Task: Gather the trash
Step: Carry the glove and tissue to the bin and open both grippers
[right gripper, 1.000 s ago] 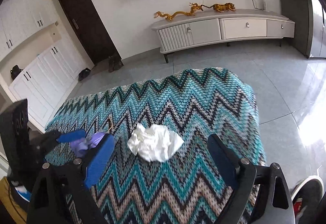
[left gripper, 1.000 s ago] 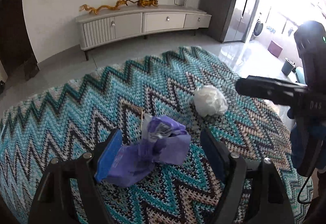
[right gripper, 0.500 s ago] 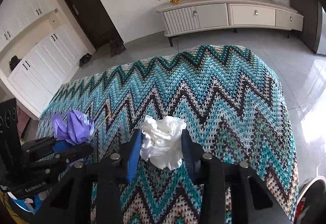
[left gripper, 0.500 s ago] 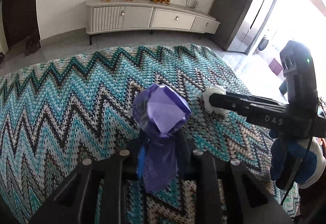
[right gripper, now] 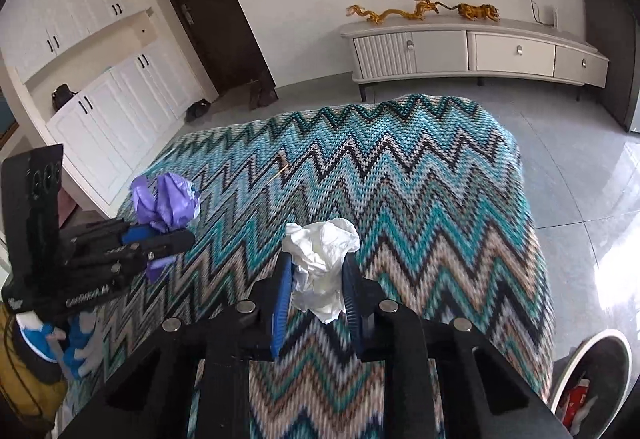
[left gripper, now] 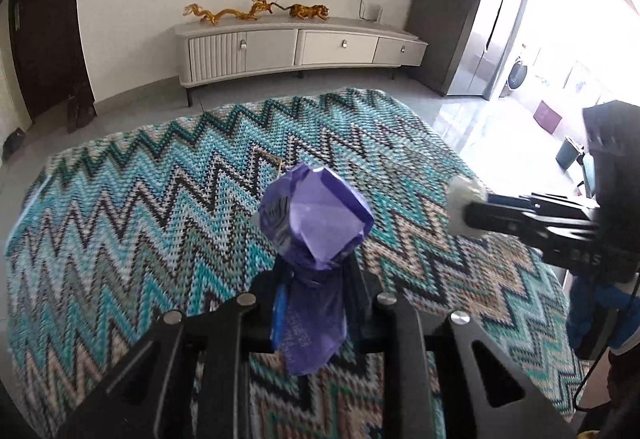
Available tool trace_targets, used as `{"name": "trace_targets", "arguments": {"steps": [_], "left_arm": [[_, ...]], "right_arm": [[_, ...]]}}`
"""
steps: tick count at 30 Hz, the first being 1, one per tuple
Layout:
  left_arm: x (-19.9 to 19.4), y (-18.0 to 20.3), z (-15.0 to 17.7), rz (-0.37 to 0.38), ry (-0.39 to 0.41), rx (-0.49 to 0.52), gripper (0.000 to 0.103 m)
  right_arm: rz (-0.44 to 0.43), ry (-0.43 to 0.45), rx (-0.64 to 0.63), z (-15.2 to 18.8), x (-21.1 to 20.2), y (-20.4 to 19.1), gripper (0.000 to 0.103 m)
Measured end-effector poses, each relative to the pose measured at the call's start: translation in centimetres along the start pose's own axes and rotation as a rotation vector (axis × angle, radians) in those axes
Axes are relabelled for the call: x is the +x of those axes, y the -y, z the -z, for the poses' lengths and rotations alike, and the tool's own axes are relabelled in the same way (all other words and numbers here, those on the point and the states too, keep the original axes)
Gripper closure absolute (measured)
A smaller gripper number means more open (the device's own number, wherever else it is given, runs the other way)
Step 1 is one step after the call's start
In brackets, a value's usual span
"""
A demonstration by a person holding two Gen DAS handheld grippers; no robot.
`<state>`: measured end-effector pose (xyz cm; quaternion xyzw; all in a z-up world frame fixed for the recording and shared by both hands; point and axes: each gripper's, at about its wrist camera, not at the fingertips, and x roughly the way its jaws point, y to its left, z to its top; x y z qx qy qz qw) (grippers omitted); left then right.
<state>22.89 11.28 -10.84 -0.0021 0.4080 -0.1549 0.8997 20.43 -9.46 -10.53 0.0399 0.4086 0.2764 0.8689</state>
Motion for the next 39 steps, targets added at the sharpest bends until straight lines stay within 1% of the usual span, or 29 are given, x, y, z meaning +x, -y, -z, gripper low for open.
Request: {"name": "trace_targets", "arguments": {"steps": [5, 8, 12, 16, 18, 21, 24, 30, 31, 32, 34, 39], "left_arm": [[-2.7, 3.0, 0.0, 0.006, 0.022, 0.042, 0.081], [-3.4, 5.6, -0.1, 0.019, 0.024, 0.076, 0.081], [-3.0, 10.2, -0.2, 0.043, 0.002, 0.146, 0.081], [-1.2, 15.7, -0.2, 0.09, -0.046, 0.22, 0.081], [-0.1, 18.8, -0.2, 0.114, -0.075, 0.26, 0.081], [2.0, 23.6, -0.2, 0.151, -0.128, 0.314, 0.081], [4.5, 28.4, -0.3, 0.193, -0.177, 0.365, 0.08], [9.7, 37.7, -0.9, 0.245, -0.253, 0.455, 0.079], [10.5, 38.9, -1.0, 0.251, -0.262, 0.461, 0.078], [11.5, 40.1, -1.2, 0.257, -0.272, 0.464, 0.078], [13.4, 42.2, -1.7, 0.267, -0.288, 0.467, 0.078], [17.3, 45.4, -2.6, 0.285, -0.315, 0.452, 0.078]], "right_arm": [[0.009, 0.058, 0.02, 2.0, -5.2, 1.1, 0.08], [0.028, 0.101, 0.038, 3.5, -8.7, 2.3, 0.08], [0.053, 0.153, 0.078, 6.6, -13.2, 4.4, 0.08], [0.146, 0.168, 0.131, 10.1, -16.6, 8.1, 0.08], [0.186, 0.174, 0.195, 12.1, -18.1, 11.1, 0.08], [0.25, 0.173, 0.28, 14.1, -19.4, 15.4, 0.08], [0.292, 0.175, 0.37, 16.2, -20.1, 20.0, 0.08], [0.336, 0.159, 0.511, 18.8, -19.5, 27.1, 0.08], [0.341, 0.152, 0.532, 19.2, -19.3, 28.3, 0.08], [0.343, 0.147, 0.548, 19.4, -19.0, 29.1, 0.077], [0.346, 0.135, 0.578, 19.7, -18.6, 30.8, 0.077], [0.363, 0.094, 0.617, 19.9, -17.3, 34.1, 0.077]]}}
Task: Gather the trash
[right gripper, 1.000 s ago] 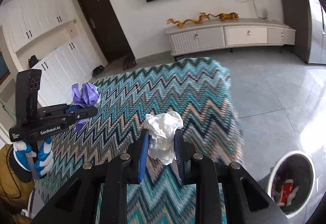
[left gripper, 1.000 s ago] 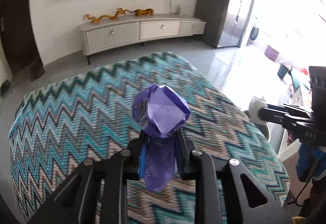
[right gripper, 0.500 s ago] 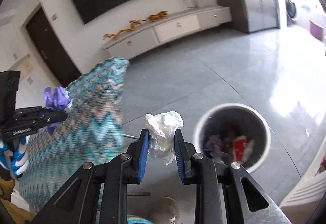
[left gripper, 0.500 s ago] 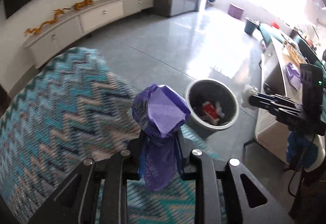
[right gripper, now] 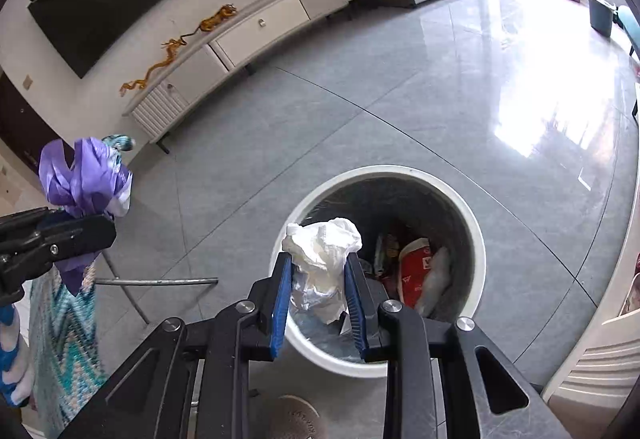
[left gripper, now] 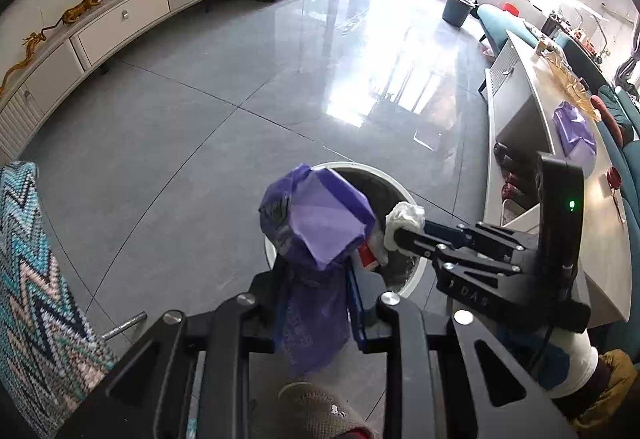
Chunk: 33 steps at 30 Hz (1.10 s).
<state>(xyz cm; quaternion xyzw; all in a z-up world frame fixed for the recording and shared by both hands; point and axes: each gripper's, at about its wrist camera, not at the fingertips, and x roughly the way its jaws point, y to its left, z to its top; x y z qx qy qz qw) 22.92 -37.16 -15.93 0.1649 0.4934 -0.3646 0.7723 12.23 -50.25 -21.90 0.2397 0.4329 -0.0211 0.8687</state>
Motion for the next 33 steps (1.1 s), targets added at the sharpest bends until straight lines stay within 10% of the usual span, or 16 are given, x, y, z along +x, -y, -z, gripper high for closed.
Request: {"name": "trace_targets", "arguments": {"steps": [7, 13, 33], "left_arm": [[3.4, -0.5, -2.3, 0.068, -0.007, -0.077, 0.047], [2.6, -0.7, -2.0, 0.115, 0.016, -0.083, 0.047], [-13.9, -8.1, 10.0, -0.218, 0.238, -0.159, 0.046]], "right_arm": [[0.056, -0.023, 0.041, -1.2, 2.3, 1.9, 0.061], [0.096, -0.021, 0.073, -0.8, 2.3, 3.0, 0.047], [0.063, 0.089, -0.157, 2.1, -5.4, -10.8, 0.03]]}}
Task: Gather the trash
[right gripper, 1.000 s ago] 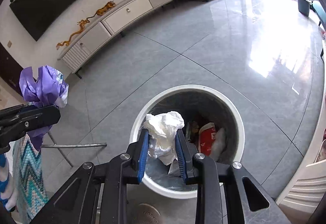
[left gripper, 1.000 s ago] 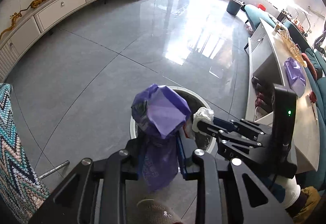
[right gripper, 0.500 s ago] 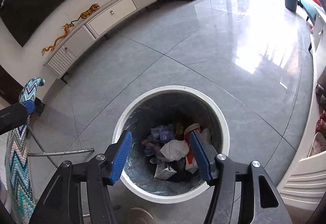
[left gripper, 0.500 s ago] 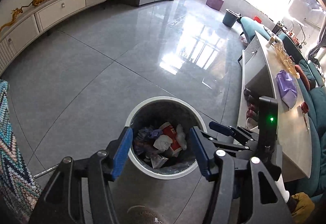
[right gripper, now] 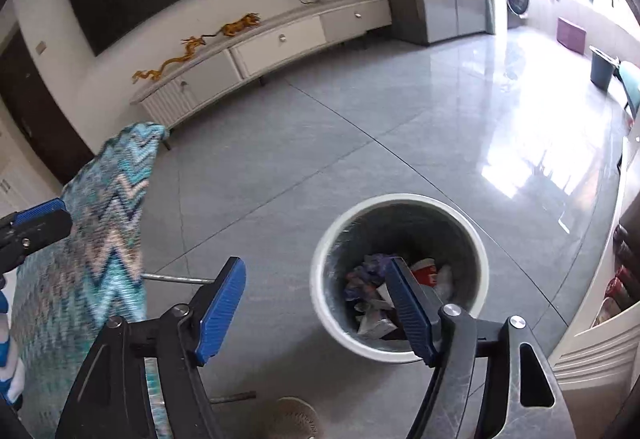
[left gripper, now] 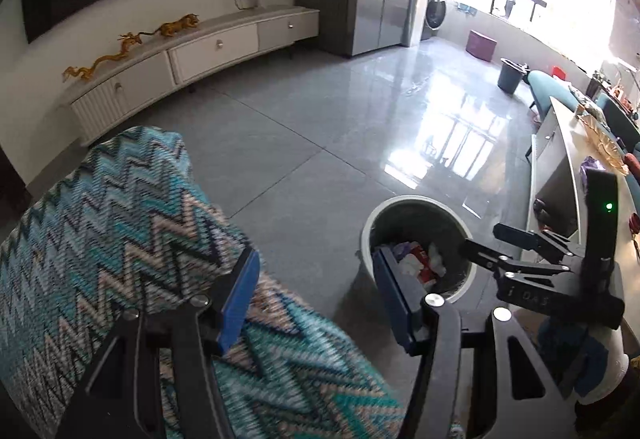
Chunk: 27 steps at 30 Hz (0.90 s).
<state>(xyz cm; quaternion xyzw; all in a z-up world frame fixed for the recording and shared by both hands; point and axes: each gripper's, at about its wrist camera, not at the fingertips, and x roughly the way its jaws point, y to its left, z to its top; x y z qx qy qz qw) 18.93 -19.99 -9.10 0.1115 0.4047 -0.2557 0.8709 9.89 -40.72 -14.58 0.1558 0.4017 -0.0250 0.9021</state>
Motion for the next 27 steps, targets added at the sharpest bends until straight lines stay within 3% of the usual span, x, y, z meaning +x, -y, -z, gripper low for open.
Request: {"name": "trace_targets", "arguments": {"steps": [8, 15, 23, 27], "left_arm": [[-6.6, -9.3, 5.5, -0.17, 0.069, -0.135, 0.041], [-10.6, -14.7, 10.8, -0.287, 0.104, -0.242, 0.037], [-14.1, -18.9, 14.5, -0.445, 0.15, -0.343, 0.032], [-15.4, -20.1, 15.5, -0.486, 0.17, -0.374, 0.032]], "right_arm": [[-0.066, 0.044, -0.156, 0.5, -2.5, -9.6, 0.021], [-0.108, 0.068, -0.291, 2.3, -2.6, -17.3, 0.012], [-0.108, 0.09, -0.384, 3.9, -2.0, -22.4, 0.002], [-0.084, 0.116, -0.393, 4.1, -1.7, -23.6, 0.001]]}}
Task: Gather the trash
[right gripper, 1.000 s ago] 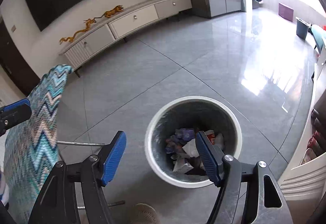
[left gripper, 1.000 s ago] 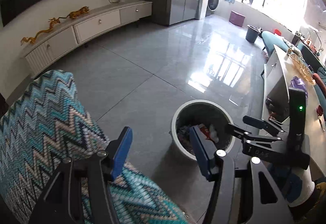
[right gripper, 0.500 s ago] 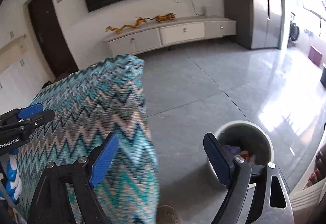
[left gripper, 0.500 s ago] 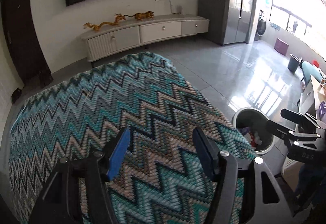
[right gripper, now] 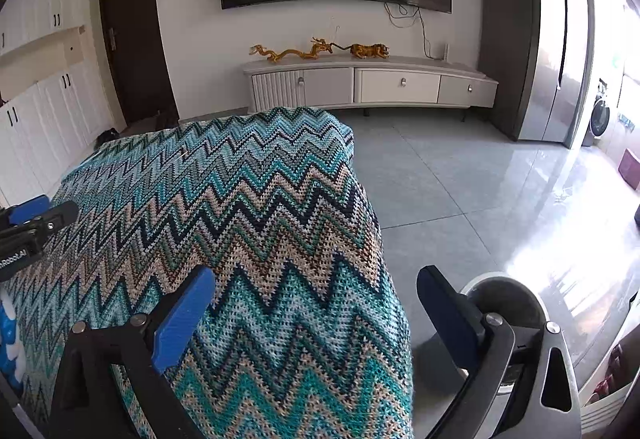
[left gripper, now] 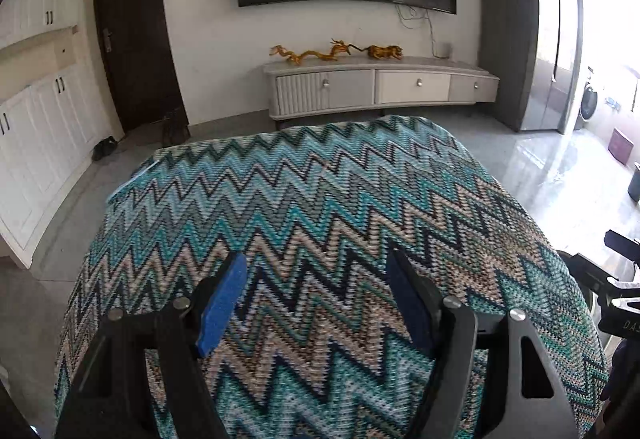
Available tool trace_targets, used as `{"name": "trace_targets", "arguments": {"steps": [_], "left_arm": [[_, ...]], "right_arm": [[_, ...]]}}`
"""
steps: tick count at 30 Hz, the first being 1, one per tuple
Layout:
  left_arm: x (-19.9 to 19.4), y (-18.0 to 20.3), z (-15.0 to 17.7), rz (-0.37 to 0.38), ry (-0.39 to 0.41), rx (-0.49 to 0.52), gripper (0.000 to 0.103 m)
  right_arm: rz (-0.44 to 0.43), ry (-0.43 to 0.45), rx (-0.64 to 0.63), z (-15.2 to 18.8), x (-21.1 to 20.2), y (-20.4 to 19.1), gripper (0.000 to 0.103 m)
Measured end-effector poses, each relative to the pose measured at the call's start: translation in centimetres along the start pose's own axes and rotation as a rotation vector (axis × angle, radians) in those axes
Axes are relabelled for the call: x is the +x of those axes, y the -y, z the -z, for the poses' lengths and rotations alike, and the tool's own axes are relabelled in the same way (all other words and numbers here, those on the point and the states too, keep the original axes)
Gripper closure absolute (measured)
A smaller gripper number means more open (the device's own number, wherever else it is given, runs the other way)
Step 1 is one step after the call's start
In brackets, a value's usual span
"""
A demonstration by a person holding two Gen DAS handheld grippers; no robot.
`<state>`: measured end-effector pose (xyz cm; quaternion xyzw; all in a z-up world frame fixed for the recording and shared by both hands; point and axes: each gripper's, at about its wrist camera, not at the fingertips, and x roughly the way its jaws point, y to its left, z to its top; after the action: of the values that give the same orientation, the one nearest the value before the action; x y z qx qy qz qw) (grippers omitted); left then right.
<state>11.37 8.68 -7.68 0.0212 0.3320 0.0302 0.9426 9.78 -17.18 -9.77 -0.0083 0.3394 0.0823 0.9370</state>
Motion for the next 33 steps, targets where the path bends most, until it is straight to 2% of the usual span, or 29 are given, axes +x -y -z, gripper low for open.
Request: {"name": "trace_targets", "arguments": {"steps": [12, 15, 20, 24, 33], "left_arm": [[-1.4, 0.1, 0.8, -0.014, 0.055, -0.006, 0.032], [-1.7, 0.6, 0.9, -0.021, 0.062, 0.0, 0.025], [-2.4, 1.1, 1.1, -0.022, 0.084, 0.005, 0.022], [-3.0, 1.5, 1.2, -0.032, 0.109, 0.013, 0.016], [-5.1, 2.2, 0.3, -0.013, 0.158, 0.015, 0.015]], "right_arm": [[0.055, 0.064, 0.003, 0.4, -1.8, -0.1, 0.0], [0.066, 0.078, 0.004, 0.4, -2.4, 0.0, 0.0], [0.075, 0.098, -0.009, 0.7, -3.2, -0.2, 0.0], [0.091, 0.123, -0.023, 0.7, -3.8, -0.5, 0.0], [0.128, 0.208, -0.026, 0.2, -6.6, -0.2, 0.0]]}}
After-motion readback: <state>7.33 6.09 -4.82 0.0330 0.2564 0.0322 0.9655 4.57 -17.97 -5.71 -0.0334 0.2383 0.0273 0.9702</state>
